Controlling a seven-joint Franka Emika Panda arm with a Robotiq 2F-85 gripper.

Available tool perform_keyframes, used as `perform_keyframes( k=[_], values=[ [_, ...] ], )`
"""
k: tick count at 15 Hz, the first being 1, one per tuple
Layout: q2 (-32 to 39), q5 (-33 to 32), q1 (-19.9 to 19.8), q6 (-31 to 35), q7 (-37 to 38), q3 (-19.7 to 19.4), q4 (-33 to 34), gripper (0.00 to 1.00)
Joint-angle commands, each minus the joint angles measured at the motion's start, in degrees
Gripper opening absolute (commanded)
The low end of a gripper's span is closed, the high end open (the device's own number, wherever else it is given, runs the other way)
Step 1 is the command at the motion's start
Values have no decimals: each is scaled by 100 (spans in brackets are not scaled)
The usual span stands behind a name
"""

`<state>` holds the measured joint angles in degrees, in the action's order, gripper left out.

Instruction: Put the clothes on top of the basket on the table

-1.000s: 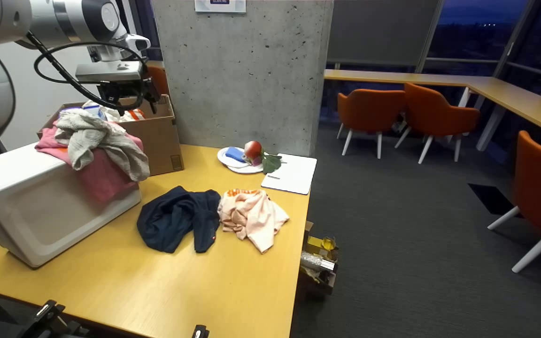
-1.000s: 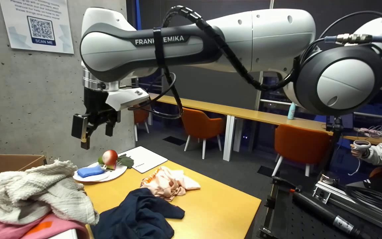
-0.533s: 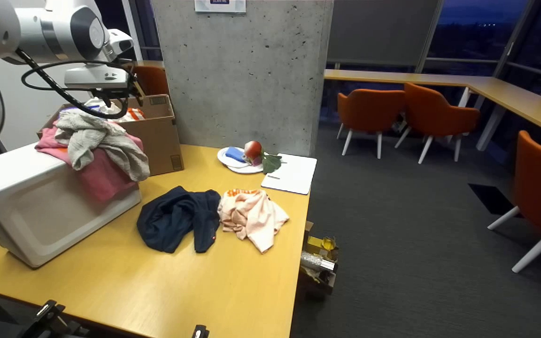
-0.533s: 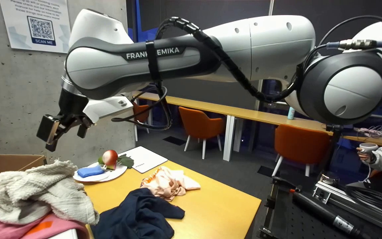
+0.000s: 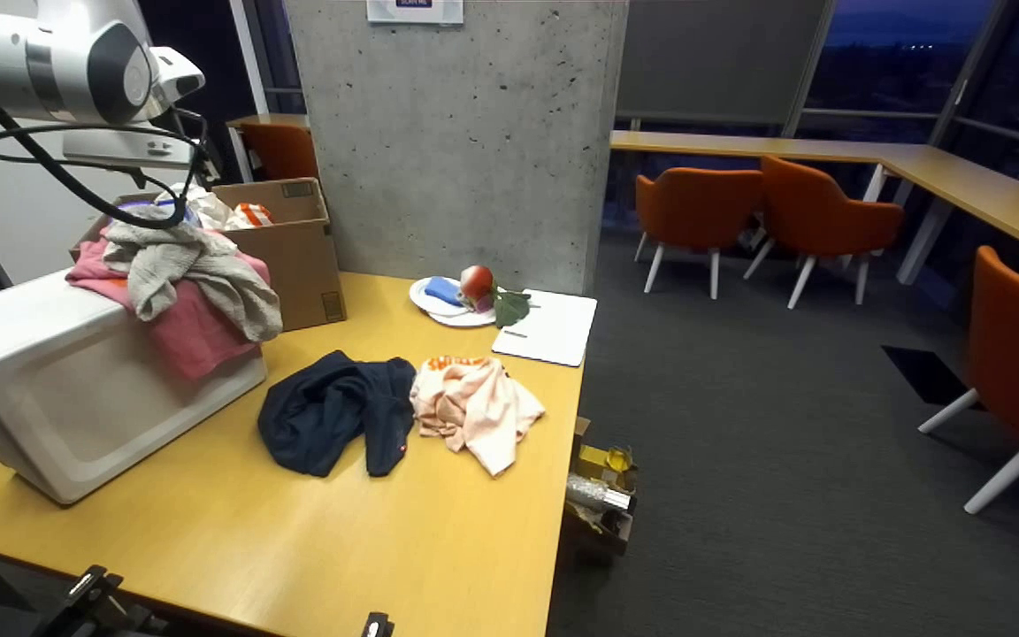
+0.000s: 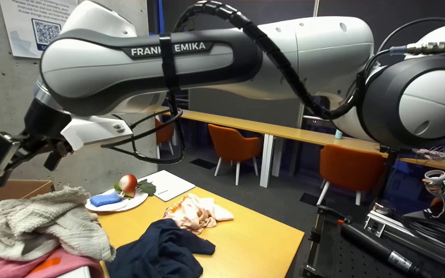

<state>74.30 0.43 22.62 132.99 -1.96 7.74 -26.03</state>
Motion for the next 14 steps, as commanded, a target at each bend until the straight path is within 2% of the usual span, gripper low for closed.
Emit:
perform_keyframes(
  k=[1,4,8,9,10,14],
  values=[
    [130,316,23,33,-420,375,42,100],
    [245,443,18,-260,-543,535,80,100],
    [310,407,49,-560,-561,497,139,100],
    [313,398,57,-607,-575,489,147,75],
    [314,372,72,-621,-576,459,153,74],
    [241,325,94,-653,-595,408,86,42]
  ],
)
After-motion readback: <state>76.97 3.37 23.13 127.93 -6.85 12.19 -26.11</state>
